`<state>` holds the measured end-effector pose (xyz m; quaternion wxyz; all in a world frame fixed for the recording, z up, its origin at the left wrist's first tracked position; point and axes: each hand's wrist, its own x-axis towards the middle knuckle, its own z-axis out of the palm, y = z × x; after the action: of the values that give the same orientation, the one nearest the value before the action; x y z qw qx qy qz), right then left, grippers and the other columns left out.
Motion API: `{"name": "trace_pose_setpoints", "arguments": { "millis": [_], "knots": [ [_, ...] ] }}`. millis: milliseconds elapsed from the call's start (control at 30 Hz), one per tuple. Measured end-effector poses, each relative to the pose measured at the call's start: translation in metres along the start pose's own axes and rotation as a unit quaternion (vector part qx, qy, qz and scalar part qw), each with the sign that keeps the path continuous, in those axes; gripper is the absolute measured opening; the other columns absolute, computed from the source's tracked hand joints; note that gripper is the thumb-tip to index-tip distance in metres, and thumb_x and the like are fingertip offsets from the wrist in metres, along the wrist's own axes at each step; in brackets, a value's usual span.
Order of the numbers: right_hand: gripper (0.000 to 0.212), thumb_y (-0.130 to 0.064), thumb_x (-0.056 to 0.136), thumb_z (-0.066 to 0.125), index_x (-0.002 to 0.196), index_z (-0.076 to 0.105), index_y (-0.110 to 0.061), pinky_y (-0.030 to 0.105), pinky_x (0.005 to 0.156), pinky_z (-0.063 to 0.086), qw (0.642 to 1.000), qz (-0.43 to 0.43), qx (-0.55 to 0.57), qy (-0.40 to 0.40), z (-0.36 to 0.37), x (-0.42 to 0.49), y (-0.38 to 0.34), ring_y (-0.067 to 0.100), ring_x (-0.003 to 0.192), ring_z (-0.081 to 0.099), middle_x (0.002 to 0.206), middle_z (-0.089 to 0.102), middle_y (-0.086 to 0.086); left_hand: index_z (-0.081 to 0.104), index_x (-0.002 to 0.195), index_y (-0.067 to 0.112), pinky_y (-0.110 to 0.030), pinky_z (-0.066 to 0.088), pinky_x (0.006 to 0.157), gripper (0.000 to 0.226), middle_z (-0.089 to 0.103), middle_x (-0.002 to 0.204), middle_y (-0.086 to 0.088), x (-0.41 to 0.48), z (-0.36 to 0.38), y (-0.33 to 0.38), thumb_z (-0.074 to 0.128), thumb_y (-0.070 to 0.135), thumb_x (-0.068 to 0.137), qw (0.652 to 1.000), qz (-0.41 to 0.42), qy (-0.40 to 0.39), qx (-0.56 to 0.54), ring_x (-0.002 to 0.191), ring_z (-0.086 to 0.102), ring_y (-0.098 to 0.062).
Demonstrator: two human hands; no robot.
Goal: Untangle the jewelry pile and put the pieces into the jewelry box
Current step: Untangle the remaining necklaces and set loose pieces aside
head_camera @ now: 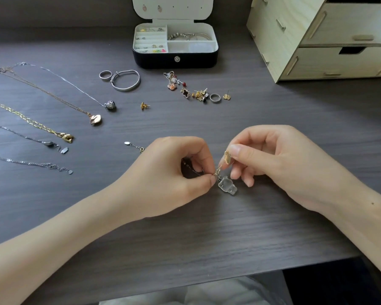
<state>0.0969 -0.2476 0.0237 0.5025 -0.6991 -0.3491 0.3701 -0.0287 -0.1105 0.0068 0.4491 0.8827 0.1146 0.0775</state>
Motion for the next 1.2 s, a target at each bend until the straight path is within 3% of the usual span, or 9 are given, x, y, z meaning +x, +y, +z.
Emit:
{"name": "trace_pose_setpoints", "arguments": {
  "millis": [167,267,600,767,900,1000,1067,1100,1200],
  "knots": [
    [0.018,0.011,0.087,0.052,0.079,0.055,-0.005,0.018,0.043,0.042,0.997,0.047,0.067,-0.011,0.005,0.007,-0.002,0.014,0.049,0.053,0.063,0.064,0.009,0.062,0.067,0.021,-0.011,0.039,0.055,0.009,0.064,0.062,0.011,0.003,-0.003,0.006,0.069,0.027,0.067,0.998,-0.044,-0.014,-0.036,0.056,0.055,-0.002],
    [0.020,0.013,0.085,0.052,0.079,0.058,-0.005,0.018,0.043,0.040,0.996,0.054,0.072,-0.016,0.006,0.009,-0.003,0.011,0.048,0.051,0.060,0.063,0.005,0.059,0.072,0.018,-0.009,0.036,0.052,0.018,0.067,0.062,0.009,0.007,-0.006,0.009,0.075,0.011,0.072,0.994,-0.084,-0.029,-0.056,0.053,0.051,-0.005],
    [0.019,0.012,0.082,0.057,0.079,0.063,-0.005,0.019,0.045,0.039,0.996,0.060,0.056,-0.019,0.001,0.009,-0.007,0.010,0.047,0.050,0.061,0.064,0.004,0.070,0.068,0.018,-0.022,0.048,0.063,0.009,0.069,0.061,0.005,0.017,-0.008,0.019,0.070,0.013,0.075,0.986,-0.147,-0.064,-0.054,0.056,0.056,-0.008],
    [0.014,0.006,0.078,0.064,0.081,0.067,-0.007,0.018,0.048,0.037,0.996,0.077,0.011,-0.048,-0.002,0.007,-0.006,0.011,0.046,0.043,0.063,0.061,0.006,0.071,0.065,0.022,-0.037,0.052,0.074,0.010,0.069,0.065,0.000,0.020,-0.010,0.022,0.069,0.025,0.056,0.983,-0.163,-0.069,-0.054,0.064,0.060,-0.013],
    [0.021,0.006,0.077,0.066,0.078,0.071,-0.014,0.016,0.050,0.041,0.994,0.074,-0.043,-0.067,-0.001,0.006,-0.010,0.008,0.051,0.052,0.062,0.064,0.003,0.071,0.063,0.021,-0.045,0.052,0.079,0.015,0.068,0.067,-0.005,0.022,-0.009,0.025,0.063,0.025,0.050,0.983,-0.167,-0.067,-0.032,0.069,0.061,-0.021],
    [0.025,0.001,0.080,0.061,0.077,0.074,-0.020,0.024,0.059,0.042,0.990,0.049,-0.123,-0.058,0.001,0.006,-0.012,0.009,0.057,0.052,0.064,0.066,0.008,0.071,0.065,0.021,-0.038,0.053,0.073,0.013,0.069,0.063,-0.001,0.022,-0.008,0.025,0.064,0.024,0.054,0.983,-0.171,-0.070,-0.011,0.061,0.059,-0.017],
    [0.027,-0.003,0.081,0.057,0.079,0.076,-0.023,0.016,0.050,0.036,0.984,0.040,-0.167,-0.055,0.001,0.005,-0.014,0.005,0.048,0.043,0.050,0.058,-0.001,0.070,0.064,0.017,-0.027,0.050,0.061,0.002,0.068,0.059,0.002,0.022,-0.007,0.025,0.069,0.016,0.064,0.983,-0.171,-0.072,-0.003,0.053,0.056,-0.011],
    [0.026,-0.004,0.082,0.057,0.078,0.076,-0.022,0.014,0.045,0.032,0.981,0.041,-0.183,-0.052,0.001,0.005,-0.014,0.003,0.043,0.038,0.044,0.053,-0.008,0.070,0.064,0.017,-0.024,0.047,0.057,0.007,0.068,0.059,0.002,0.022,-0.006,0.026,0.068,0.012,0.069,0.983,-0.169,-0.071,0.001,0.051,0.055,-0.009],
    [0.020,-0.009,0.081,0.060,0.072,0.074,-0.020,0.013,0.041,0.030,0.976,0.051,-0.209,-0.043,0.001,0.004,-0.014,0.003,0.039,0.037,0.039,0.049,-0.014,0.070,0.066,0.016,-0.025,0.049,0.058,0.010,0.069,0.060,0.001,0.021,-0.006,0.025,0.066,0.009,0.071,0.983,-0.174,-0.067,-0.002,0.052,0.056,-0.009]
  ]
}}
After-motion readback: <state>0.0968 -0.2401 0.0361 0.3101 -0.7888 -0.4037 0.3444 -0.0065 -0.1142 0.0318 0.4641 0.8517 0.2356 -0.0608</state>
